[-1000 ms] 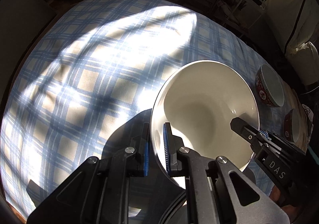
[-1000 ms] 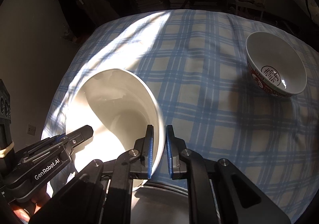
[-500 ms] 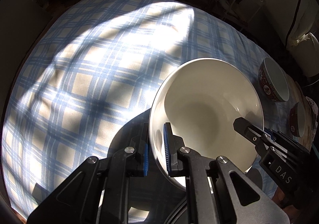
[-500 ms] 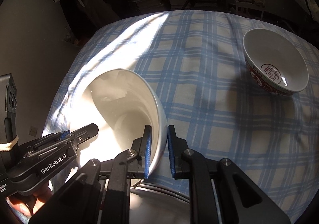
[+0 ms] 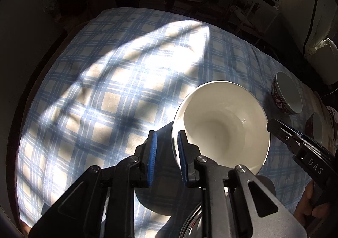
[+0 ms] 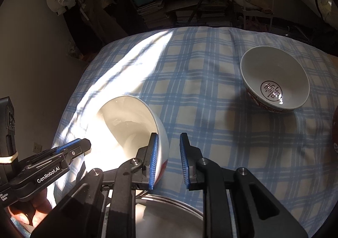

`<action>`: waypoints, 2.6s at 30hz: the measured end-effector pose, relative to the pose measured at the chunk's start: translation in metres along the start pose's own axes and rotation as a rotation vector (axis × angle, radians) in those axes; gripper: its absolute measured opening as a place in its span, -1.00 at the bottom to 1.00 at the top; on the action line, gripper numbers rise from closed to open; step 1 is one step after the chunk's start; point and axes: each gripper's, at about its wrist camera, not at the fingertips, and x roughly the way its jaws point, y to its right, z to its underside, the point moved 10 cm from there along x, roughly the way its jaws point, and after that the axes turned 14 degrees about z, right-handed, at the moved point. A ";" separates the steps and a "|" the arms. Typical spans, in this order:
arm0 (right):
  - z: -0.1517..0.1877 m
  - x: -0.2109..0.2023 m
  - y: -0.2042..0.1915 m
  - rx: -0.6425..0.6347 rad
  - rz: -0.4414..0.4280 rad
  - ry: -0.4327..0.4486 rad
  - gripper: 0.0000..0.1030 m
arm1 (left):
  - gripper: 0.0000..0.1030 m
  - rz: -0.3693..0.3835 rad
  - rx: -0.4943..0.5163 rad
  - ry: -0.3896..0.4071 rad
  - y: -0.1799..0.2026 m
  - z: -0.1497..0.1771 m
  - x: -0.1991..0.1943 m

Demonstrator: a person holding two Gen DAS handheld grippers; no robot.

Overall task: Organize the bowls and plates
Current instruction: 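Lower the bowls onto the plate stack and open both tools, then close the left tool on a red-stamped bowl while the right tool grips another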

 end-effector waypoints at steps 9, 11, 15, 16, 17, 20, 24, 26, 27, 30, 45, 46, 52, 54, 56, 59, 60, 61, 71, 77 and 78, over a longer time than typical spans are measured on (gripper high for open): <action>-0.012 -0.042 0.033 0.009 0.087 0.055 0.23 | -0.05 -0.029 0.079 0.065 0.033 -0.002 -0.037; -0.015 -0.052 0.045 0.007 0.124 0.073 0.35 | 0.13 -0.054 0.120 0.084 0.044 -0.004 -0.045; -0.022 -0.072 0.069 0.028 0.172 0.106 0.64 | 0.50 -0.068 0.189 0.100 0.068 -0.011 -0.057; -0.023 -0.076 0.075 0.036 0.179 0.111 0.67 | 0.52 -0.072 0.195 0.105 0.073 -0.014 -0.059; -0.025 -0.080 0.080 0.043 0.184 0.116 0.75 | 0.57 -0.075 0.199 0.110 0.076 -0.016 -0.061; -0.030 -0.091 0.093 0.049 0.201 0.136 0.84 | 0.60 -0.064 0.196 0.103 0.086 -0.024 -0.060; -0.039 -0.103 0.112 0.044 0.240 0.163 0.89 | 0.61 -0.042 0.175 0.080 0.098 -0.033 -0.052; -0.044 -0.106 0.122 0.047 0.256 0.176 0.89 | 0.61 -0.023 0.172 0.070 0.106 -0.037 -0.046; -0.046 -0.108 0.127 0.051 0.262 0.183 0.89 | 0.61 -0.011 0.170 0.066 0.110 -0.040 -0.043; -0.054 -0.106 0.141 0.068 0.268 0.197 0.89 | 0.61 0.017 0.160 0.065 0.121 -0.049 -0.033; -0.086 -0.045 0.174 0.076 0.231 0.163 0.89 | 0.61 0.011 0.255 0.005 0.177 -0.084 0.049; -0.087 -0.040 0.177 0.074 0.232 0.157 0.89 | 0.61 0.003 0.266 -0.006 0.179 -0.084 0.057; -0.088 -0.008 0.193 0.092 0.218 0.123 0.89 | 0.61 -0.015 0.278 -0.071 0.187 -0.083 0.103; -0.088 0.003 0.195 0.094 0.201 0.100 0.87 | 0.61 -0.021 0.278 -0.092 0.188 -0.082 0.116; -0.088 0.012 0.196 0.092 0.198 0.094 0.85 | 0.61 -0.030 0.285 -0.107 0.189 -0.081 0.126; -0.086 0.025 0.197 0.093 0.187 0.069 0.80 | 0.61 -0.036 0.302 -0.119 0.193 -0.080 0.137; -0.085 0.029 0.198 0.092 0.179 0.059 0.73 | 0.61 -0.040 0.305 -0.124 0.194 -0.080 0.140; -0.084 0.032 0.198 0.093 0.175 0.049 0.72 | 0.61 -0.041 0.308 -0.130 0.195 -0.079 0.143; -0.069 0.057 0.185 0.089 0.108 -0.038 0.02 | -0.25 0.036 0.286 -0.248 0.206 -0.058 0.175; -0.053 0.070 0.175 0.101 0.044 -0.109 -0.65 | -0.77 0.124 0.223 -0.251 0.211 -0.048 0.178; -0.053 0.070 0.175 0.103 0.045 -0.109 -0.67 | -0.78 0.121 0.224 -0.248 0.212 -0.048 0.176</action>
